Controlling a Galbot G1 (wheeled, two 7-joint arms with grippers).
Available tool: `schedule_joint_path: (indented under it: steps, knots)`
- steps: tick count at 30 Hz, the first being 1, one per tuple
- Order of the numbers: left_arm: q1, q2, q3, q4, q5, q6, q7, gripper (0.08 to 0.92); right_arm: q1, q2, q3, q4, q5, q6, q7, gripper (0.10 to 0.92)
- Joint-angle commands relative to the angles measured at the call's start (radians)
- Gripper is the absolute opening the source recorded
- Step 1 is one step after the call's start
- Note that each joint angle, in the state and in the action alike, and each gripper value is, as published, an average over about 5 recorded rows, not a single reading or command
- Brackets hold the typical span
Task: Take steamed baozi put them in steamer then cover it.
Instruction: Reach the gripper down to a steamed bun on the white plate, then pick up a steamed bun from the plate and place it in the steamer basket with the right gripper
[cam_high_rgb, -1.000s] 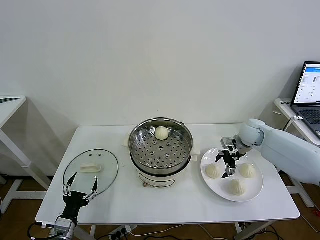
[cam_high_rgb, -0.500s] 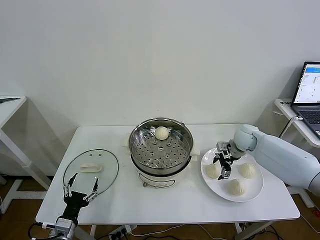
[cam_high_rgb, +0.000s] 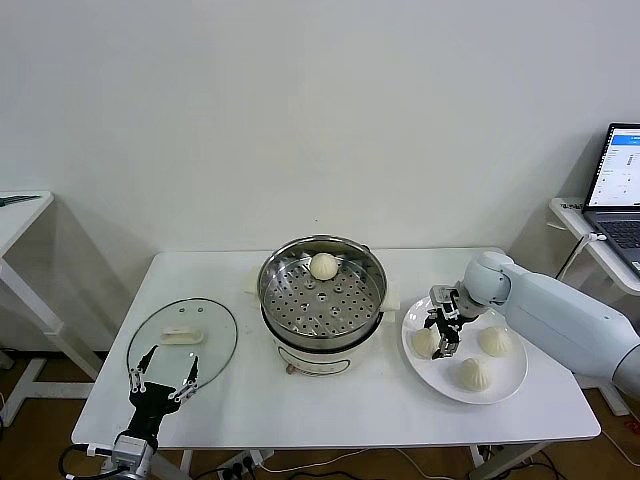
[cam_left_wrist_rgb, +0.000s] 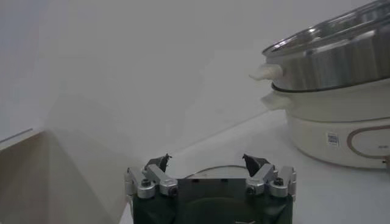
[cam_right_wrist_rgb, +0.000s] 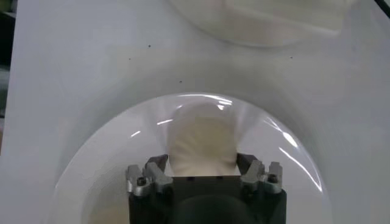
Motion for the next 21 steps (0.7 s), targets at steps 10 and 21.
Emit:
schedule_joint_path:
  steps: [10, 21]
  knots:
    - [0.004, -0.001, 0.005, -0.011, 0.002, -0.001, -0.002, 0.823, 0.027, -0.06, 0.003, 0.066, 0.037, -0.013, -0.012, 0.7]
    - [0.004, 0.001, 0.013, -0.024, 0.007, 0.001, -0.005, 0.823, 0.507, -0.241, -0.336, 0.328, 0.361, -0.091, -0.025, 0.696]
